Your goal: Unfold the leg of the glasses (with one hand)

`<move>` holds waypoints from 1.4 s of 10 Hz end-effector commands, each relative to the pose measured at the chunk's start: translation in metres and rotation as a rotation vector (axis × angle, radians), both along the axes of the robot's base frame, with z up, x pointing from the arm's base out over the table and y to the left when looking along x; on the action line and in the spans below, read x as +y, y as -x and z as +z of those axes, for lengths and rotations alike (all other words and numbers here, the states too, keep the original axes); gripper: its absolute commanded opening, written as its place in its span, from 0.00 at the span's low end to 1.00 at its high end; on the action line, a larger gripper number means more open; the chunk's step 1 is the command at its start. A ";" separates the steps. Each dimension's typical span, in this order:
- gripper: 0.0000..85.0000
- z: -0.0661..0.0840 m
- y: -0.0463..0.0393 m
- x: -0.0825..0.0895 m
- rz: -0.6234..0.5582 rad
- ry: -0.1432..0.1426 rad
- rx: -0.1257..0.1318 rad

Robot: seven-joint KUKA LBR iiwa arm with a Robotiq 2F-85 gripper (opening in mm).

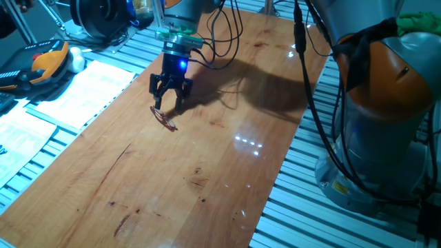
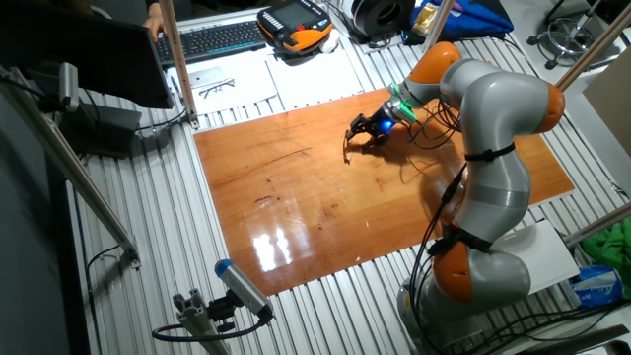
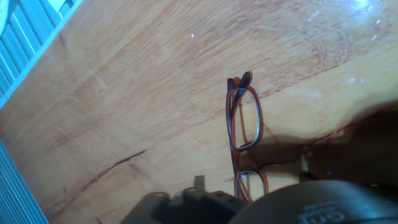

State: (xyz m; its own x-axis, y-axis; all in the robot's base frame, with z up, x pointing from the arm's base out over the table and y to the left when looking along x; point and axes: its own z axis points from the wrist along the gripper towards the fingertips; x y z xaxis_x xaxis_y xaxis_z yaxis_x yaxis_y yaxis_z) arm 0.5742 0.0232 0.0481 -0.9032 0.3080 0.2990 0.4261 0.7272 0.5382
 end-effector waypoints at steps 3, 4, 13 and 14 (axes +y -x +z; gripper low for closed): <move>0.20 0.003 0.0012 0.000 -0.016 0.001 0.001; 0.00 0.003 0.0016 0.000 -0.018 0.001 0.001; 0.00 0.021 0.0082 0.011 -0.013 0.275 -0.016; 0.00 0.021 0.0083 0.011 0.006 0.356 -0.018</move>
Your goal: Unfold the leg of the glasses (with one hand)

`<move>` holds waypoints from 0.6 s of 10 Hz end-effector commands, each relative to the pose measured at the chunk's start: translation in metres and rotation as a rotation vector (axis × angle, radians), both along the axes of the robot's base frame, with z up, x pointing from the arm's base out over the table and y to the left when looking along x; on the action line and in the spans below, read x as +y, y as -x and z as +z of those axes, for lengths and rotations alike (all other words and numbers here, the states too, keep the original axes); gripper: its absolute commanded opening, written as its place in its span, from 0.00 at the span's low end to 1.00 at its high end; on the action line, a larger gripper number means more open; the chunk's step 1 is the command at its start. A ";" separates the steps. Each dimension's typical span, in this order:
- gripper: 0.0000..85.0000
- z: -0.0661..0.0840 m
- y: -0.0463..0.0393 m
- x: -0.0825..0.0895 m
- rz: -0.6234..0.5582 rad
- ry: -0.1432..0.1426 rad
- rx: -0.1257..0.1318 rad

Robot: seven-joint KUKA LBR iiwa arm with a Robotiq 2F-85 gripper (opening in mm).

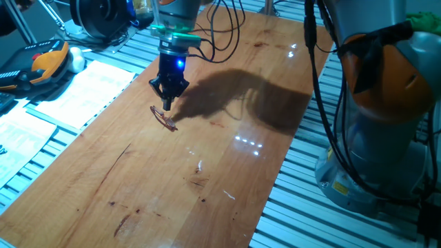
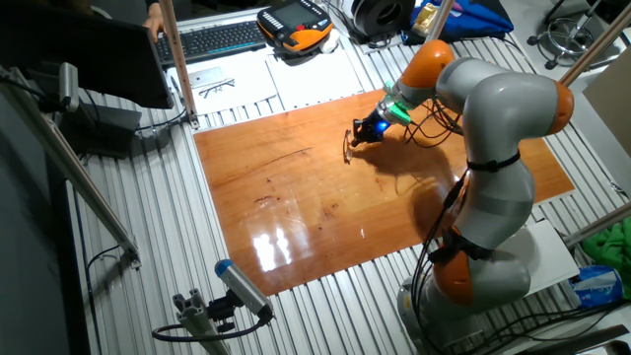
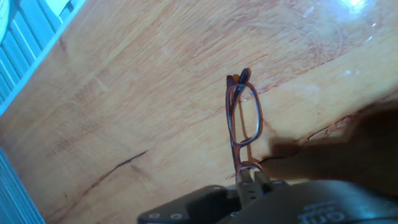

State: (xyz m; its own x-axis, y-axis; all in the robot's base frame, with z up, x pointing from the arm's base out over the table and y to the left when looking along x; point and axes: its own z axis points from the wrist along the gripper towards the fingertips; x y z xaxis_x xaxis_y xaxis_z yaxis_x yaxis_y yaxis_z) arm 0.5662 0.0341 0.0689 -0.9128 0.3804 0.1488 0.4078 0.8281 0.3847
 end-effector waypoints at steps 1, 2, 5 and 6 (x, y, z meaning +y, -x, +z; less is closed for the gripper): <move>0.00 0.000 -0.0003 0.000 0.031 0.210 0.063; 0.00 -0.001 -0.0009 0.000 0.048 0.301 0.070; 0.00 -0.002 -0.0015 0.000 0.032 0.435 0.092; 0.00 -0.003 -0.0018 0.000 0.020 0.440 0.092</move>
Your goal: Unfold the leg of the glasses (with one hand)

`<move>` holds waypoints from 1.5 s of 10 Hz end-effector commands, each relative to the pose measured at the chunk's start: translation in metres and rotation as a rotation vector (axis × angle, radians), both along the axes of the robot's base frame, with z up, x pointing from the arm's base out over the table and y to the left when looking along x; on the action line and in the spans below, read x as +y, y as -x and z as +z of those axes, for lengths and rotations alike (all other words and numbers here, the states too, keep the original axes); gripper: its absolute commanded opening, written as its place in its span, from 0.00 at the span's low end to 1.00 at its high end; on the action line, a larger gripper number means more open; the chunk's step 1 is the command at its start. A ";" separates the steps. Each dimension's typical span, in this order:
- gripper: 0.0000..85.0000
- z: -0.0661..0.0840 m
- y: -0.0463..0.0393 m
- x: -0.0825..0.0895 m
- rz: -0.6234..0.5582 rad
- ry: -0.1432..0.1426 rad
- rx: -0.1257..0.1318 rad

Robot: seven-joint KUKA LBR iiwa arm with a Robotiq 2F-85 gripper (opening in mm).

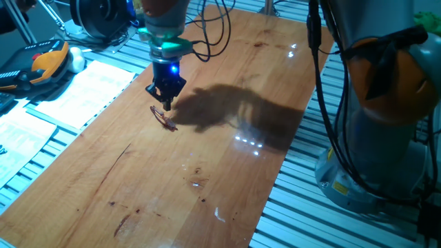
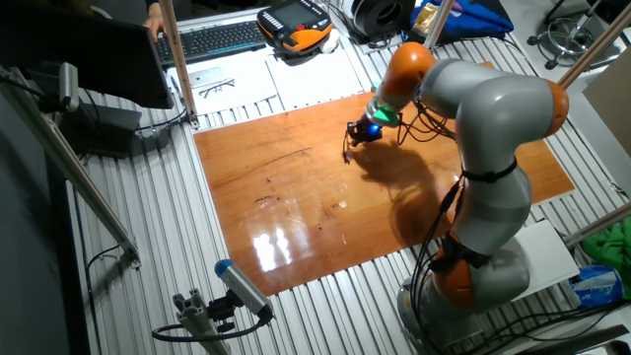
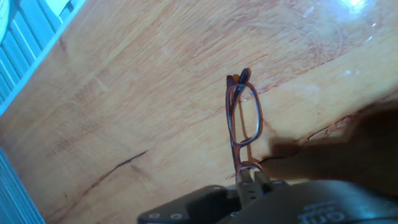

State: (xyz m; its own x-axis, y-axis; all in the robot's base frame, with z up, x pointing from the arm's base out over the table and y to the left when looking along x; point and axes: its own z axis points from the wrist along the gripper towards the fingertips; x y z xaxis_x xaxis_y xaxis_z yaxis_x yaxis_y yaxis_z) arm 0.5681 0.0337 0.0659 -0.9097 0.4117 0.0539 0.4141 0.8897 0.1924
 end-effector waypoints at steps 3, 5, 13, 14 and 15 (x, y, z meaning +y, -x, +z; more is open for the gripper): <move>0.00 -0.001 -0.0012 0.001 -0.012 0.260 0.093; 0.00 -0.004 -0.0032 0.002 -0.032 0.277 0.090; 0.00 -0.010 -0.0117 0.015 -0.050 0.342 0.049; 0.00 -0.009 -0.0124 0.018 -0.040 0.369 0.048; 0.00 -0.009 -0.0126 0.019 -0.041 0.367 0.056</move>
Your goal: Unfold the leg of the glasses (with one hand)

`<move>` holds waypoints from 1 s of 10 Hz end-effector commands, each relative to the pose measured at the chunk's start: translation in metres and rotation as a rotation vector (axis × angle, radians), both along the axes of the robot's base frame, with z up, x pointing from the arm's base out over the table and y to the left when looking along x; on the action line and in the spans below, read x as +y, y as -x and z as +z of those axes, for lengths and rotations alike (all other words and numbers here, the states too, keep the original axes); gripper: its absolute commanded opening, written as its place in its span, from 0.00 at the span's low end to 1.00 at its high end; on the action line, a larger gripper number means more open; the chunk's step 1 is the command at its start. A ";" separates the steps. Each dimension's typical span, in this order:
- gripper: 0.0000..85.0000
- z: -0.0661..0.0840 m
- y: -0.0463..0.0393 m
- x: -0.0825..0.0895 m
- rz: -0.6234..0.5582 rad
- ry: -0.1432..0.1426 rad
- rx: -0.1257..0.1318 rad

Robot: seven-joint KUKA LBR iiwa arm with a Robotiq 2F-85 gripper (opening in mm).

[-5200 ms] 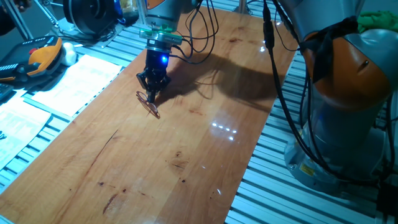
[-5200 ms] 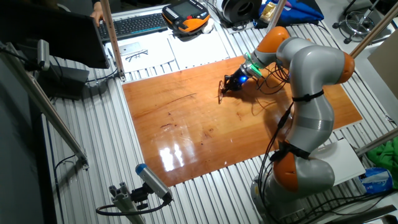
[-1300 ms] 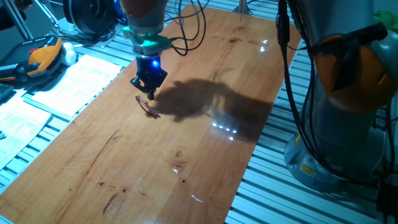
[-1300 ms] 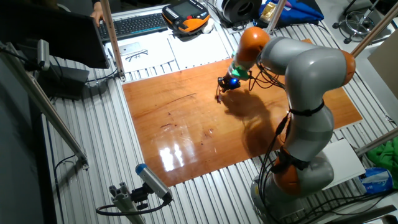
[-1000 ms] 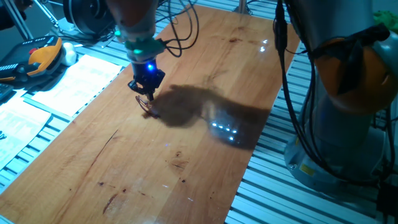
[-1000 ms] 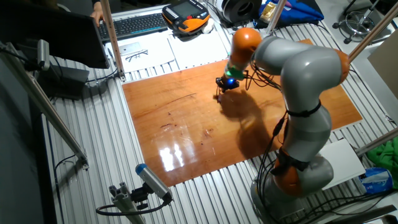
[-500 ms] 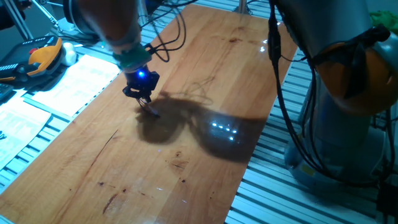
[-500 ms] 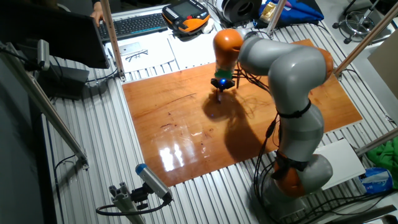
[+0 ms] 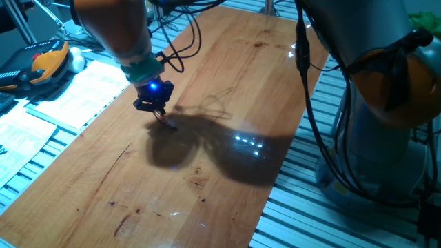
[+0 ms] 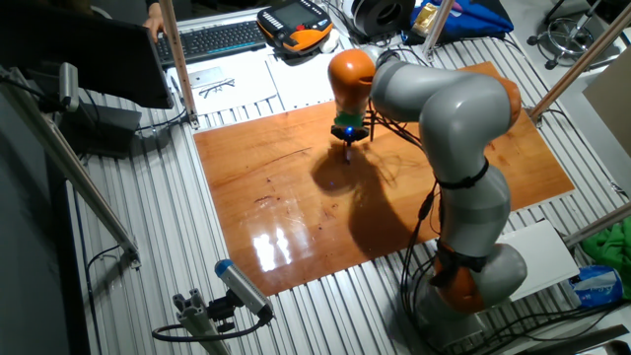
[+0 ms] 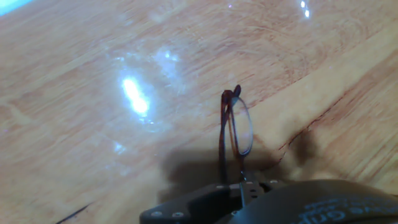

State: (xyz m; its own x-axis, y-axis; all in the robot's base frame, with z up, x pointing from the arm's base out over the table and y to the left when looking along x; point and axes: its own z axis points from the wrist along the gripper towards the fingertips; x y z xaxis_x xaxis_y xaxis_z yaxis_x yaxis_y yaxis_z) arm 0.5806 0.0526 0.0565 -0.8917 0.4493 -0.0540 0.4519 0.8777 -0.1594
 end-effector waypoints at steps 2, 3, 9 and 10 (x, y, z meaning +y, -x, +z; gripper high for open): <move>0.00 -0.002 -0.0020 -0.001 -0.017 -0.059 0.059; 0.00 -0.003 -0.0030 -0.002 -0.021 -0.079 0.088; 0.00 -0.005 -0.0052 -0.002 -0.108 -0.115 0.214; 0.00 -0.006 -0.0055 -0.002 -0.114 -0.115 0.213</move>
State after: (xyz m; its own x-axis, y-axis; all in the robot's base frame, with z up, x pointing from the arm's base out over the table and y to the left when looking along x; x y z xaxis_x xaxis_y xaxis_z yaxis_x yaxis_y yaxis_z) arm 0.5861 0.0508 0.0507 -0.8194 0.5419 0.1868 0.5180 0.8396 -0.1637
